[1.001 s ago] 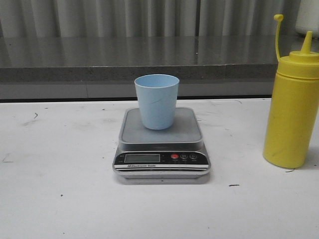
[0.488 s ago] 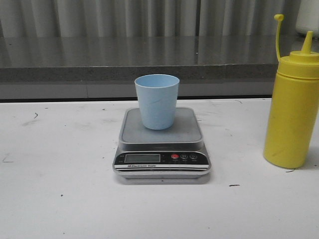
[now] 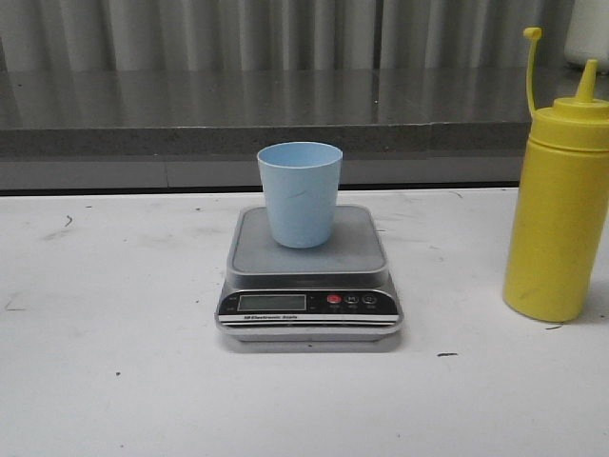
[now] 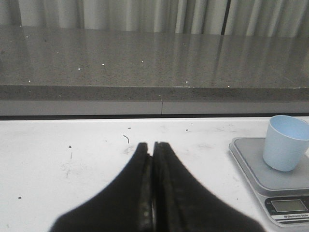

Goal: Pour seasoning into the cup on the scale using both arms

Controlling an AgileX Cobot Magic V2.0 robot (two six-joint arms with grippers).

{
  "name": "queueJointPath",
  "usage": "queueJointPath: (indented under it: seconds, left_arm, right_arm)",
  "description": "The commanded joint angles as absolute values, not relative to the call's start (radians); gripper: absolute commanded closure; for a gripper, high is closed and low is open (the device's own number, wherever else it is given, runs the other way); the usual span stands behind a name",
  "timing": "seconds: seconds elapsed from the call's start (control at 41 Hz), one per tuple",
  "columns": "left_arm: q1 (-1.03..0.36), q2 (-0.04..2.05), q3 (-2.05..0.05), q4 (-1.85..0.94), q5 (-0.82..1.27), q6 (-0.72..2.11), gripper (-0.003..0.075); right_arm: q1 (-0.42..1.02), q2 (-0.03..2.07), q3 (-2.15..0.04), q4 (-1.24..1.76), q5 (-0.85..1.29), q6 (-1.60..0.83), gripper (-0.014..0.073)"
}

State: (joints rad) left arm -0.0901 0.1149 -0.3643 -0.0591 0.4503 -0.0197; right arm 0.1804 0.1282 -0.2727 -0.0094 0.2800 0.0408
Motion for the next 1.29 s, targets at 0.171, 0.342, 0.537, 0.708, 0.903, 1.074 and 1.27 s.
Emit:
queueJointPath:
  seconds: [0.171,0.342,0.537,0.708,0.903,1.074,1.27]
  left_arm:
    - [-0.090,0.124,-0.389,-0.070,0.371,-0.025,0.0740]
    - [-0.090,0.124,-0.389,-0.070,0.371,-0.025,0.0740]
    - [-0.080,0.083,-0.355,-0.070,0.338,-0.025,0.0740]
    - [-0.040,-0.022,-0.237,-0.070,0.283,-0.025,0.0740]
    - [-0.013,-0.024,-0.117,-0.070,0.159,-0.025,0.0740]
    - [-0.011,-0.024,-0.006,-0.070,0.035,-0.025,0.0740]
    - [-0.011,-0.024,0.028,-0.070,0.023,-0.025,0.0740]
  right_arm:
    - [0.175,0.138,-0.309,-0.019,0.211,0.027,0.0662]
    - [0.175,0.138,-0.309,-0.019,0.211,0.027,0.0662]
    - [0.175,0.138,-0.309,-0.019,0.211,0.027,0.0662]
    - [0.175,0.138,-0.309,-0.019,0.211,0.027,0.0662]
    - [0.175,0.138,-0.309,-0.019,0.214,0.027,0.0662]
    - [0.175,0.138,-0.309,-0.019,0.214,0.027,0.0662]
    - [0.175,0.138,-0.309,-0.019,0.215,0.027,0.0662]
